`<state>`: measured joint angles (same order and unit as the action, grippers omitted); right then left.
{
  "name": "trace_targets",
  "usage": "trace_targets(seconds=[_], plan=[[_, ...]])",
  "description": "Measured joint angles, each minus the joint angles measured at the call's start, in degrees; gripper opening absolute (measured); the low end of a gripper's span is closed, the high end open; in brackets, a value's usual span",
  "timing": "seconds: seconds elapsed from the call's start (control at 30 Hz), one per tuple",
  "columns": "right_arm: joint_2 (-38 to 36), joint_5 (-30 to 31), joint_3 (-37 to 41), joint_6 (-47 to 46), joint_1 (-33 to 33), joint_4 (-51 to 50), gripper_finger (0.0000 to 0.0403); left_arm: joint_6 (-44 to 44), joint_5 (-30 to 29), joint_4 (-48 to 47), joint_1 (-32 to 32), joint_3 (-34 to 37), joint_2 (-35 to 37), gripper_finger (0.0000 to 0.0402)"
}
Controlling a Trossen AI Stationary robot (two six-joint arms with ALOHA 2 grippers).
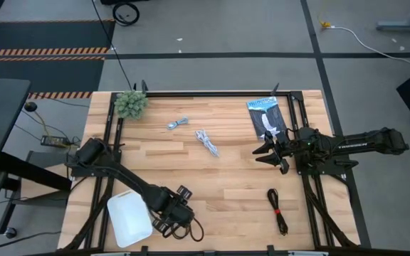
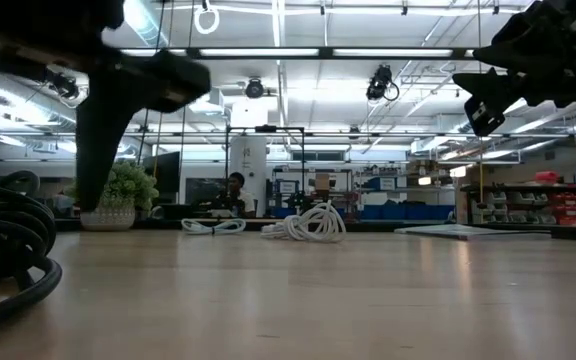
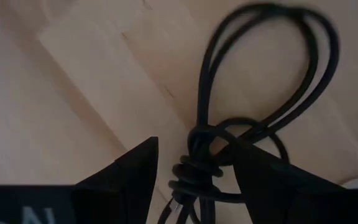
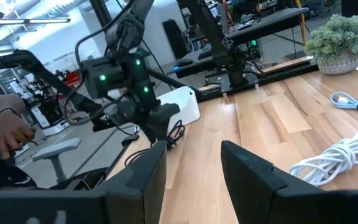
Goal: Pick and place USB-C Cables
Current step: Put the left black usb cable into the white bin
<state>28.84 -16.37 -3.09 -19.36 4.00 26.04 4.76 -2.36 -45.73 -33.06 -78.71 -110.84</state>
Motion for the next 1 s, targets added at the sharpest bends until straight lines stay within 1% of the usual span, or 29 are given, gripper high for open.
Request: trace_targets(seconds=[0.13,0.27,0.37,0.63,0.73,0.87,1.0], plan=[[0.0,0.0,0.0,0.0,0.0,0.0,0.0159,0.4,0.5,-2.4,0.0,0.4,-1.6,0.0212],[0.0,0.0,0.0,0.0,0.0,0.0,0.0159,1.2,0.9,-3.6,0.0,0.3,-2.6,0.0201],[0.0,0.0,0.0,0.0,0.0,0.0,0.0159,2.4,1.0,-3.8,-0.1,0.3,-2.6,0.0183],[0.0,0.0,0.0,0.0,0.0,0.0,0.0159,7.9,0.8,-4.1,0.1,0.3,-2.6,0.0118],[0.0,0.0,0.0,0.0,0.0,0.0,0.0159,7.6,1.1,-4.2,0.6,0.3,-2.6,0.0107],[0.0,0.0,0.0,0.0,0.0,0.0,0.0159,6.3,0.6,-4.3,0.8,0.3,-2.6,0.0103],[0.0,0.0,0.0,0.0,0.0,0.0,0.0159,3.0,-1.6,-8.2,0.8,-2.3,-3.1,0.0102]])
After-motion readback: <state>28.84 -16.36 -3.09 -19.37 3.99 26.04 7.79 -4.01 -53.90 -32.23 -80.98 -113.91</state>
